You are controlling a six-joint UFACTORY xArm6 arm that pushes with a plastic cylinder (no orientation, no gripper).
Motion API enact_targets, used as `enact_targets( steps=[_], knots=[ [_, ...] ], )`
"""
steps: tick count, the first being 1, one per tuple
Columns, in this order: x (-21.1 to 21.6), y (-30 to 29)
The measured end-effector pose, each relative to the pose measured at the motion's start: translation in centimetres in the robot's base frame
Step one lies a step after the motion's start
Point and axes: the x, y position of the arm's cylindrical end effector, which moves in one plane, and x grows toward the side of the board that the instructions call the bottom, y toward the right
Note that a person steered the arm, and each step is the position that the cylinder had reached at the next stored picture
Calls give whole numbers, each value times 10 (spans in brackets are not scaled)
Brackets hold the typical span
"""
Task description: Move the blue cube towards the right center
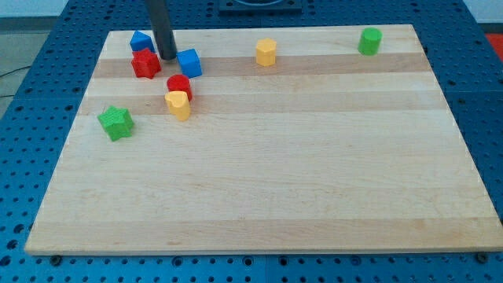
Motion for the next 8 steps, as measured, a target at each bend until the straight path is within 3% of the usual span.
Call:
enact_targets(
  steps=[2, 3, 4, 5, 6, 7, 8],
  knots=[
    [59, 128],
    [90, 142],
    [103, 215],
    [80, 185],
    [62, 215],
    [70, 318],
    [110, 345]
  ],
)
